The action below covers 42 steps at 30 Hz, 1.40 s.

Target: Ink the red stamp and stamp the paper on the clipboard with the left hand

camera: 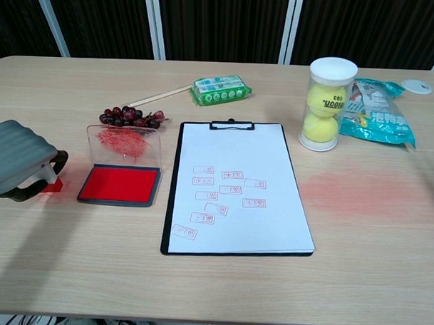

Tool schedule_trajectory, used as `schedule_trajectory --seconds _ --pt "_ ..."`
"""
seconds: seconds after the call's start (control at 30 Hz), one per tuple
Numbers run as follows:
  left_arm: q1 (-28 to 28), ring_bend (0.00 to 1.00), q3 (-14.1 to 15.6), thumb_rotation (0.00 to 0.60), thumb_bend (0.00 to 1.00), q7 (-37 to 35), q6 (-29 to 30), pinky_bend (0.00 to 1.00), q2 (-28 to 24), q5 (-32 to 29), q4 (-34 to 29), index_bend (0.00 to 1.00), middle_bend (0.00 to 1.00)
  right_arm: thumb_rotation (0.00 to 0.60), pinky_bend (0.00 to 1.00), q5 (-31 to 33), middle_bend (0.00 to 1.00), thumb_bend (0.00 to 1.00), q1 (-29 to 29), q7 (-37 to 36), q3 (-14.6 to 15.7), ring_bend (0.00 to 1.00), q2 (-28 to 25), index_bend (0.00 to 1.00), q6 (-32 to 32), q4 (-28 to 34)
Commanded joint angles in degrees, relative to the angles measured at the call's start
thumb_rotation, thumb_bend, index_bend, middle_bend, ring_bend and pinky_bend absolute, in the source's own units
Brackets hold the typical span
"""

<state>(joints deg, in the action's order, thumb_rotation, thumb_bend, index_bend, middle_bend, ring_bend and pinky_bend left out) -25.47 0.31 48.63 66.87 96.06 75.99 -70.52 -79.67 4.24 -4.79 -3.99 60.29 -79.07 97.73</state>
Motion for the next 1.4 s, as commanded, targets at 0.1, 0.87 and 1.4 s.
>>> schedule_trajectory --seconds 0.1,0.87,1.4 --pt "0.05 0.95 -0.08 0.6 0.4 0.19 -0.08 1.0 -0.05 -0.14 -0.18 0.48 0.62 0.6 0.13 -0.04 0.0 0.14 -0.01 0.0 0.0 0.0 0.0 0.0 -0.04 0.0" --pt "-0.01 0.95 -0.42 0.6 0.38 1.05 -0.3 1.0 -0.69 -0.48 -1.22 0.4 0.56 0.6 0.13 -0.07 0.0 0.14 -0.09 -0.15 0.0 0.0 -0.04 0.0 -0.12 0.09" --pt "0.13 0.95 -0.39 0.6 0.38 0.86 -0.22 1.0 -1.01 -0.47 -1.38 0.35 0.52 0.6 0.13 -0.32 0.0 0.14 -0.2 -0.51 -0.04 0.0 0.06 0.0 -0.44 0.11"
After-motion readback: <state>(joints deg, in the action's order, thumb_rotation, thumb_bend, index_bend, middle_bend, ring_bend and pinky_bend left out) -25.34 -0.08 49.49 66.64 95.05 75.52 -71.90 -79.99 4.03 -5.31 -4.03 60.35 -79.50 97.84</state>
